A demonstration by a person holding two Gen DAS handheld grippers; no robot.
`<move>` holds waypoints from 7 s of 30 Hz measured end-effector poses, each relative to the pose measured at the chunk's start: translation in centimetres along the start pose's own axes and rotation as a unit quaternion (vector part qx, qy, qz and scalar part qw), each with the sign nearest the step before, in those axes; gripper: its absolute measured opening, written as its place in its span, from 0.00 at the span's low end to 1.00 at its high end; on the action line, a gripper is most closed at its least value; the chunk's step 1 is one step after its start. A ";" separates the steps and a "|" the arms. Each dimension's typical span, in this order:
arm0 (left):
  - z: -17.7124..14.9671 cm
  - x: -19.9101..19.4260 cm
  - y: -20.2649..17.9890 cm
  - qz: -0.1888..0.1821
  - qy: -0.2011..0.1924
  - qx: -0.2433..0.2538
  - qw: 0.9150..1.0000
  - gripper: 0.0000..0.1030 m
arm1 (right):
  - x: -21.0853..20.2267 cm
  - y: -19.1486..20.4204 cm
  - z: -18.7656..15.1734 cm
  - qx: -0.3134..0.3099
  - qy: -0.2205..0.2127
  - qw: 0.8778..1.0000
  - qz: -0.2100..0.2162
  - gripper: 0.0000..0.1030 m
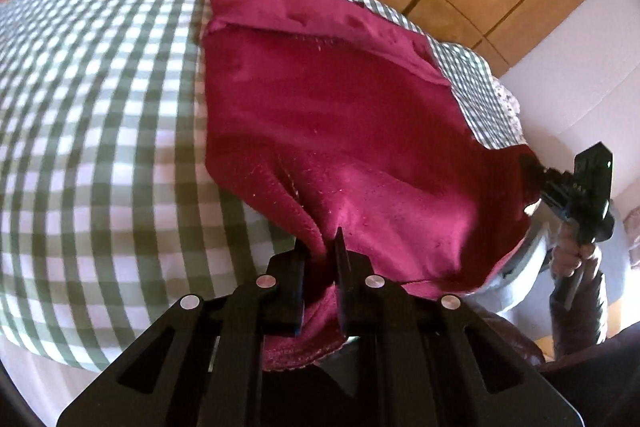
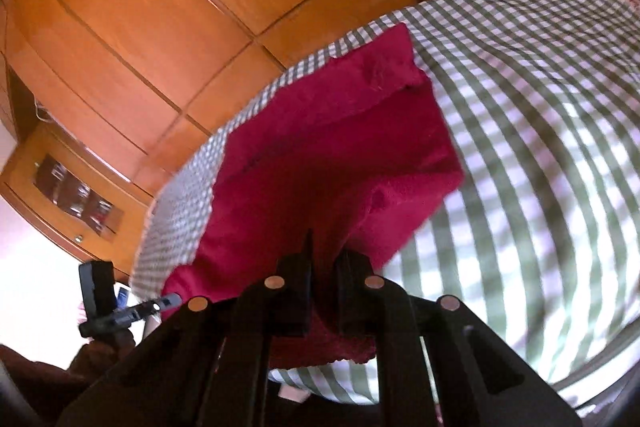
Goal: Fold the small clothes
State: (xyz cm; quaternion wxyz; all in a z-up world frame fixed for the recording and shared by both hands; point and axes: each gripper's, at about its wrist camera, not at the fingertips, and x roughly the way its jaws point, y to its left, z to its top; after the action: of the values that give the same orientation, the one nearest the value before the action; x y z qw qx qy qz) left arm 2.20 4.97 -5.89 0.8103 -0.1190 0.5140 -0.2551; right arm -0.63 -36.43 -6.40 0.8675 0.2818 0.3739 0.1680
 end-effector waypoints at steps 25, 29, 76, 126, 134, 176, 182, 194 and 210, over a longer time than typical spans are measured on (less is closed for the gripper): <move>13.3 1.1 8.0 -0.023 -0.129 -0.154 0.979 0.63 | 3.1 -6.7 8.7 0.109 -0.060 0.990 -0.070 0.84; 9.9 -0.1 10.0 -0.019 -0.120 -0.157 0.980 0.64 | 2.5 -7.8 4.9 0.088 -0.041 0.988 -0.119 0.83; 4.2 -4.0 5.7 -0.011 -0.110 -0.051 0.993 0.66 | 0.2 -2.9 -0.4 -0.014 -0.040 0.981 -0.191 0.40; 15.0 1.3 1.6 0.144 -0.198 0.011 0.969 0.61 | 9.2 2.2 8.2 -0.073 -0.051 0.986 -0.138 0.53; 11.8 8.1 2.7 0.163 -0.111 0.007 0.980 0.60 | 15.8 2.5 3.9 -0.087 0.025 0.980 -0.174 0.59; 4.0 -1.1 -2.8 0.234 -0.178 0.056 0.954 0.78 | 8.6 2.9 -4.9 -0.062 0.018 0.982 -0.175 0.79; 4.8 -0.6 -1.6 0.235 -0.172 0.049 0.955 0.78 | 9.7 2.8 -5.1 -0.073 0.020 0.981 -0.179 0.89; 8.6 1.0 3.1 0.173 -0.137 -0.007 0.975 0.65 | 10.6 3.3 -5.5 -0.085 0.023 0.976 -0.200 0.97; 14.1 8.3 8.0 0.129 -0.094 -0.102 0.982 0.22 | 10.9 3.7 -5.7 -0.096 0.023 0.974 -0.203 0.98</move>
State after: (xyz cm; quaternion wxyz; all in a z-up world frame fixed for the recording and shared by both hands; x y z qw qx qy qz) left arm 20.02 6.24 -9.70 0.8644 -0.1575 0.4703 -0.0826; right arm 2.06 -25.98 -13.32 0.8975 0.1117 0.4255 0.0297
